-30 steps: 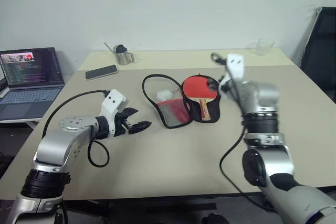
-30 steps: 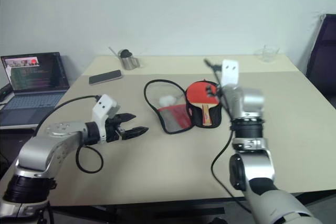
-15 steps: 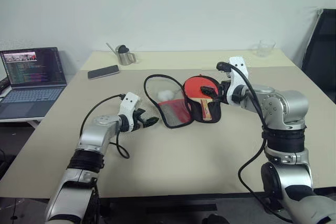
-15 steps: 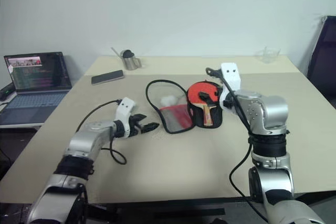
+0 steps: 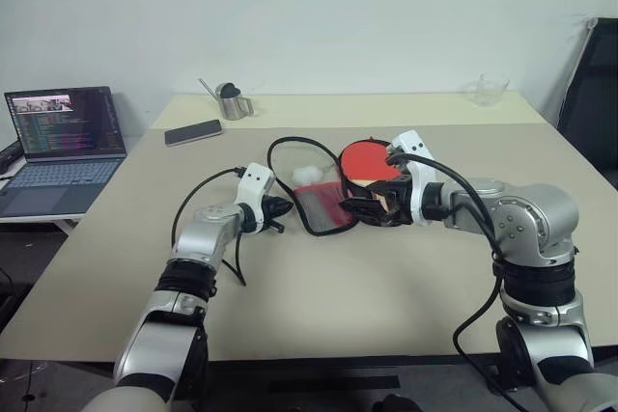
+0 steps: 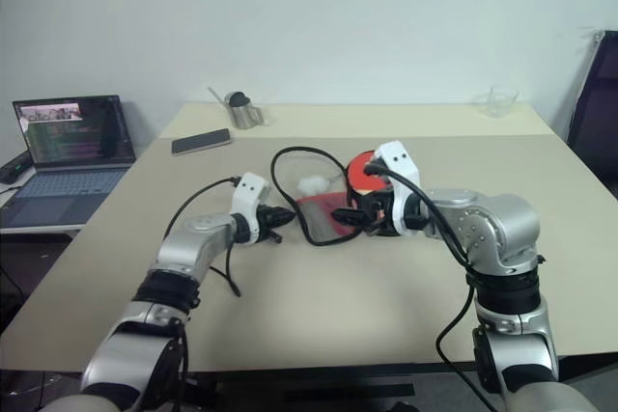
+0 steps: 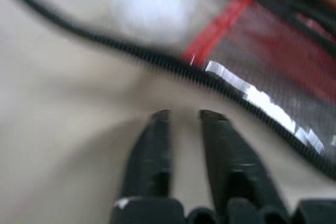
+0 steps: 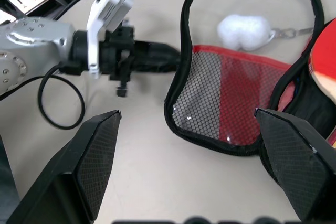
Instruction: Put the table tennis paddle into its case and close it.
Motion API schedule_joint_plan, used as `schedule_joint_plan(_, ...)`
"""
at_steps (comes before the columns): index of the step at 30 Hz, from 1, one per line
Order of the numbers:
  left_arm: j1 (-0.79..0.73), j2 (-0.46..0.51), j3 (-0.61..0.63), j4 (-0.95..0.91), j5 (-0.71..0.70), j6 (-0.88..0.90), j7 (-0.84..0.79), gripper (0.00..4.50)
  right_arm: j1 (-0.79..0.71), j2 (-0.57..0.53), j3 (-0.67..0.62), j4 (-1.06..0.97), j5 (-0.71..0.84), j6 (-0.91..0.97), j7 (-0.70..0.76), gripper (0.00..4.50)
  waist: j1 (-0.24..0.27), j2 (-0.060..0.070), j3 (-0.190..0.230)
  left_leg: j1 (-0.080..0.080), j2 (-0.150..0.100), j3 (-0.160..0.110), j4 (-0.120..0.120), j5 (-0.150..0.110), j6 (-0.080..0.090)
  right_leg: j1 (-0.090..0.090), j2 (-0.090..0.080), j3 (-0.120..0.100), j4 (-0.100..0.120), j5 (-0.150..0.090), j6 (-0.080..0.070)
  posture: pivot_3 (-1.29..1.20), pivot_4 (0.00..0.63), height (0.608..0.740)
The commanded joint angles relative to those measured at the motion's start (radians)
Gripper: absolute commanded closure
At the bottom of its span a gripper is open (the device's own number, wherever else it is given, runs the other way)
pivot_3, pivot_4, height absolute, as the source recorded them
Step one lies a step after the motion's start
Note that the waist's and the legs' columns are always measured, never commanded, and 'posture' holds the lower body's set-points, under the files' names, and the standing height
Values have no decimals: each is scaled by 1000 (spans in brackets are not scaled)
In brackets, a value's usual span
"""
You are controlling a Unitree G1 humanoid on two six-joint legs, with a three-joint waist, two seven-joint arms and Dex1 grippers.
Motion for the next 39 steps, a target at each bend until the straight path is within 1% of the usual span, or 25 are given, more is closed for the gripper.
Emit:
schedule_joint_plan(1, -30, -16, 22, -34, 5, -6, 26, 4456, -6, 2, -3, -32, 29, -9, 17, 0, -2, 0, 0, 0, 0, 0, 0, 0, 0, 0, 0, 0, 0, 0, 0, 0, 150, 740)
schedule_joint_plan(5, -45, -42, 39, -63, -23, -10, 20, 4456, -6, 1, 3, -33, 27, -14, 14, 0, -2, 0, 0, 0, 0, 0, 0, 0, 0, 0, 0, 0, 0, 0, 0, 0, 150, 740)
schedule_joint_plan(8, -81, -80, 66, -99, -51, -20, 31, 4456, -7, -17, 3, -20, 16, -32, 13, 0, 1, 0, 0, 0, 0, 0, 0, 0, 0, 0, 0, 0, 0, 0, 0, 0, 150, 740)
schedule_joint_plan(12, -193, -166, 83, -73, -62, -101, 59, 4456, -29, -115, -41, 46, -16, -103, 34, 0, 18, -2, 1, -2, -1, -1, 1, 0, 0, 0, 0, -2, -1, 0, 0, 0, 150, 740)
schedule_joint_plan(15, -286, -256, 100, 26, -63, -186, 101, 4456, -39, -188, -56, 96, -41, -155, 45, 0, 30, -2, 1, -4, -1, -1, 2, 0, 0, 0, 0, -3, -4, 1, 2, 0, 150, 740)
schedule_joint_plan(17, -325, -316, 97, 111, -50, -235, 119, 4456, -42, -215, -65, 112, -48, -172, 45, 0, 30, -2, 0, -5, -1, -1, 2, 0, 0, 0, -1, -3, -5, 2, 3, 0, 150, 740)
schedule_joint_plan(19, -350, -370, 53, 235, 8, -271, 150, 4456, -43, -227, -76, 112, -53, -179, 37, 0, 29, -2, 0, -6, -1, -1, 1, 0, 1, 0, -2, -4, -7, 2, 3, 0, 150, 740)
schedule_joint_plan(21, -377, -405, -40, 389, 135, -275, 256, 4456, -41, -237, -86, 103, -53, -177, 31, 0, 26, -2, 0, -5, -1, 0, 0, 0, 1, 0, -2, -3, -7, 2, 3, 0, 150, 740)
schedule_joint_plan(23, -393, -446, -71, 508, 189, -308, 326, 4456, -36, -245, -99, 90, -50, -169, 24, 0, 25, -2, 0, -5, -1, 1, 0, 0, 1, 0, -2, -3, -6, 2, 3, 0, 150, 740)
schedule_joint_plan(26, -406, -482, -66, 613, 212, -362, 388, 4456, -32, -248, -107, 81, -49, -162, 13, 0, 23, -3, 1, -6, -1, 2, 1, 0, 1, -3, -2, -1, -3, 2, 3, 0, 150, 740)
schedule_joint_plan(31, -397, -510, -76, 691, 261, -416, 446, 4456, -24, -251, -114, 69, -48, -152, -4, 0, 29, -3, 1, -6, -1, 3, 1, 0, 1, -3, -2, 0, -2, 2, 3, 0, 150, 740)
schedule_joint_plan(33, -405, -501, -26, 672, 223, -472, 428, 4456, -12, -244, -124, 50, -39, -134, -12, 0, 30, -3, 1, -6, -1, 3, 1, 0, 1, -3, -2, 0, -3, 2, 3, 0, 150, 740)
schedule_joint_plan(36, -408, -435, 52, 576, 143, -559, 301, 4456, 7, -208, -136, 44, -33, -117, -36, 0, 27, -3, 1, -8, -1, 3, 2, 0, 1, -5, -2, 0, -3, 2, 3, 0, 150, 740)
schedule_joint_plan(37, -406, -416, 61, 553, 135, -574, 271, 4456, 9, -196, -143, 47, -32, -114, -43, 0, 24, -3, 1, -8, -1, 3, 1, 0, 1, -5, -2, 0, -3, 2, 3, 0, 150, 740)
schedule_joint_plan(39, -380, -366, 76, 452, 96, -562, 154, 4456, 15, -159, -168, 72, -37, -110, -71, 0, 22, -3, 1, -8, 0, 4, 1, 0, 1, -6, -2, 2, -1, 2, 3, 0, 150, 740)
